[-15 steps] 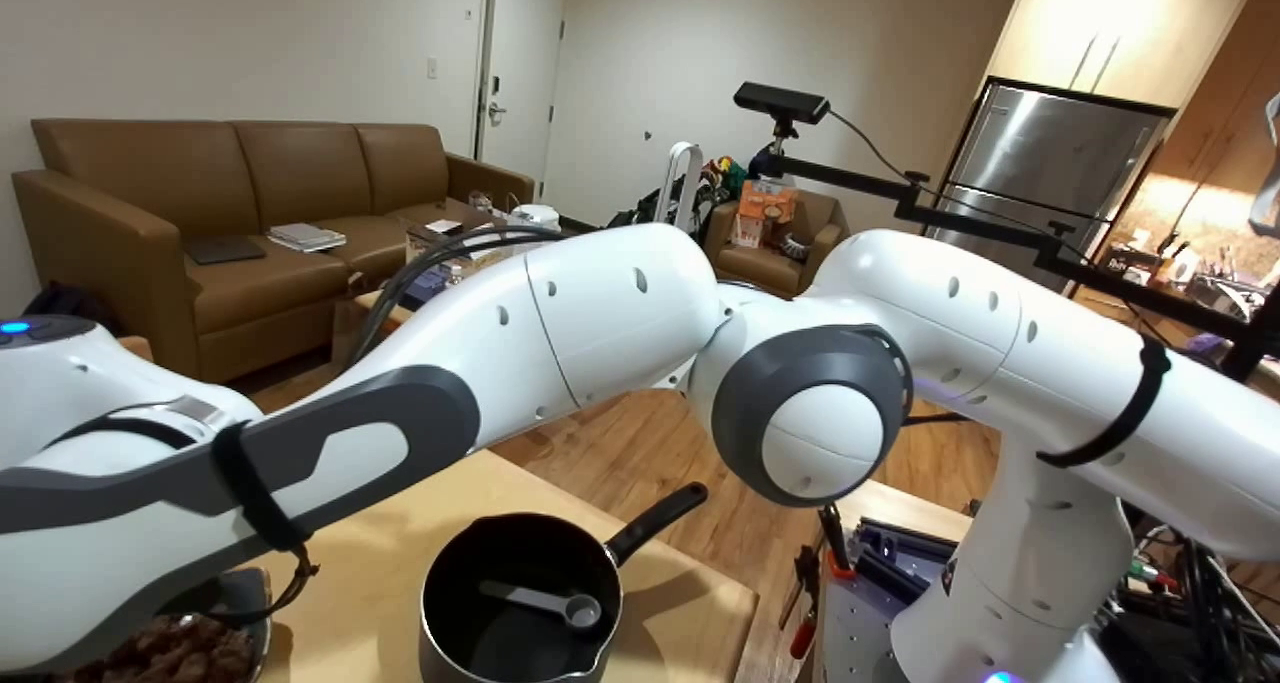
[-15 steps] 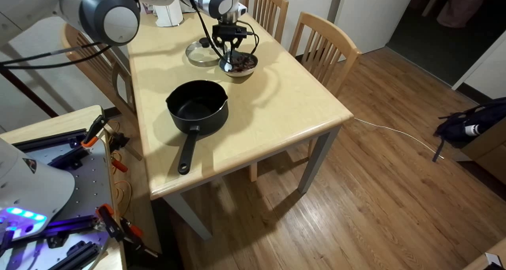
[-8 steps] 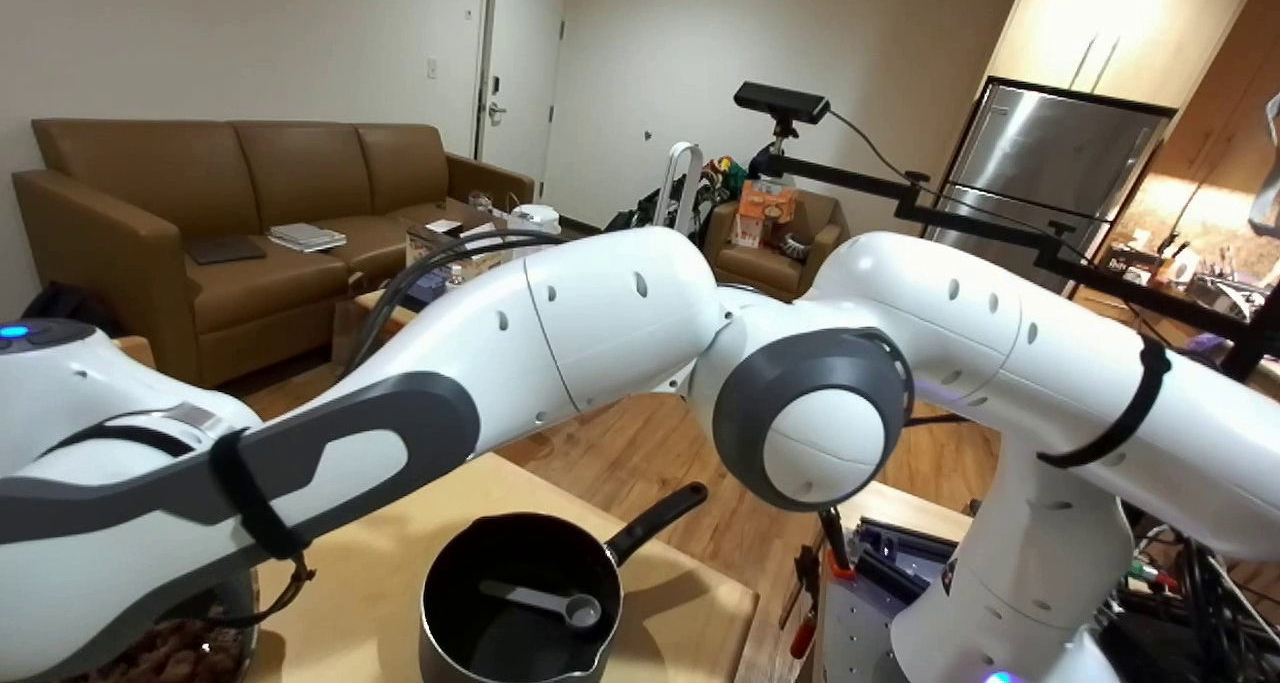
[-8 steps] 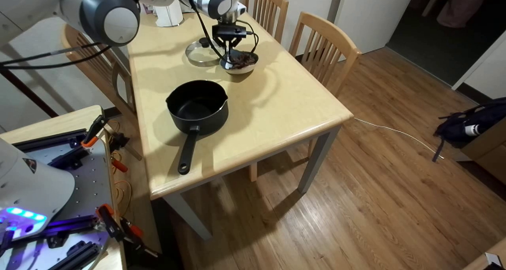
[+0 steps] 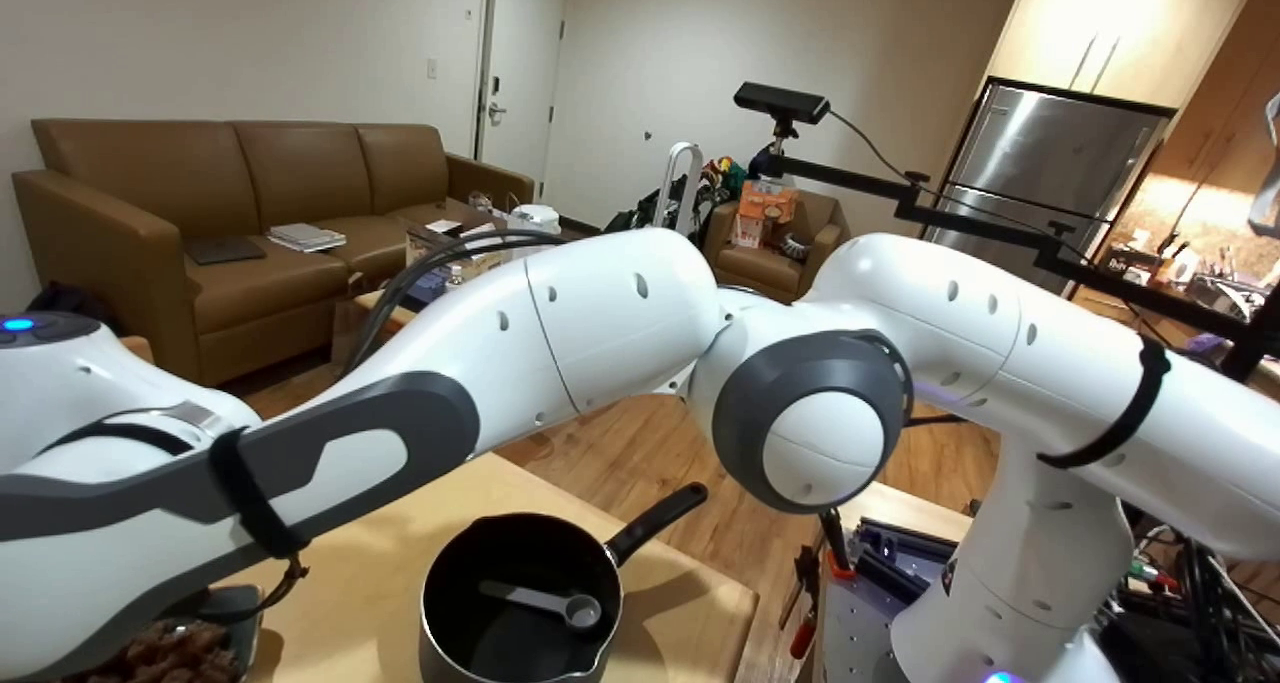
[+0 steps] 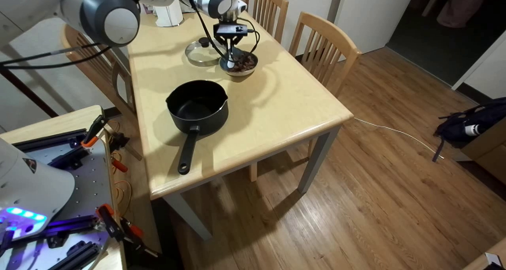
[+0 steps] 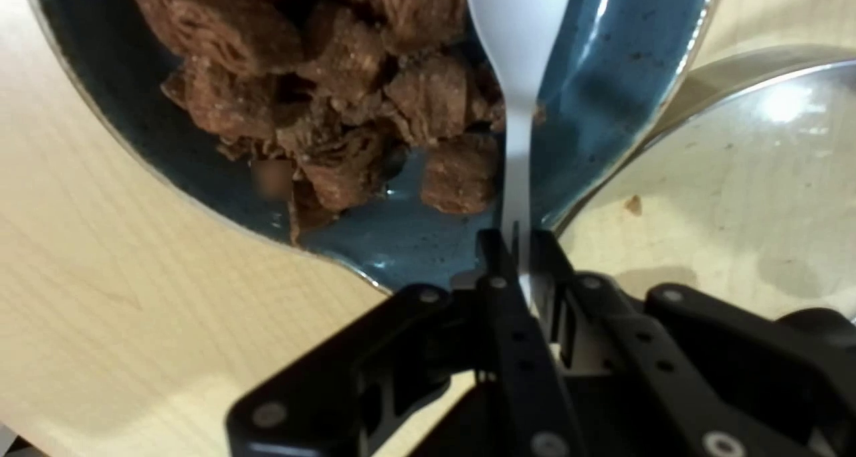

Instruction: Pick up the white spoon from the bowl and place it in the black pot.

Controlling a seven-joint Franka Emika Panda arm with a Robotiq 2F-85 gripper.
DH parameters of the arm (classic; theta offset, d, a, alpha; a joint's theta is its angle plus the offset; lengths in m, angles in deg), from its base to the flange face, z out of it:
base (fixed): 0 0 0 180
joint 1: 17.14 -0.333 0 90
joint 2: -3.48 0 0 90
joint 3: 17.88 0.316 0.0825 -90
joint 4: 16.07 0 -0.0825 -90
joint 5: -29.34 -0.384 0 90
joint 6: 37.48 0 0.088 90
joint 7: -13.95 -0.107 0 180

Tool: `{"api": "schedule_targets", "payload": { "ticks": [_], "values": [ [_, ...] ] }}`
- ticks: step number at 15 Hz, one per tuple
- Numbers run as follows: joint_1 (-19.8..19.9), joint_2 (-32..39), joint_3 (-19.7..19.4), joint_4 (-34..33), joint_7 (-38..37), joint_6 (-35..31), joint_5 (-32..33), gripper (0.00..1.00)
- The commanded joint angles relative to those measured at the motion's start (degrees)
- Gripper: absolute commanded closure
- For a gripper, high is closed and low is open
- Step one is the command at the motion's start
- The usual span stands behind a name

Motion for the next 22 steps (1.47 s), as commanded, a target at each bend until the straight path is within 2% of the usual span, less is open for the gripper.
{"api": "schedule_targets", "payload": {
  "ticks": [1,9,13,19,22],
  "values": [
    [0.0,-0.1,1.1,0.7,4.7,-3.8,0.3,0.95],
    [-0.7,-8.8,1.7,8.8,8.7,-2.7,0.5,0.95],
    [-0.1,-16.7,2.7,18.5,7.5,-0.3,-0.5,0.95],
    [1.0,-27.7,5.8,32.8,7.1,9.4,-2.5,0.95],
    [0.9,-32.1,6.0,40.8,7.9,7.7,-1.2,0.95]
  ]
}}
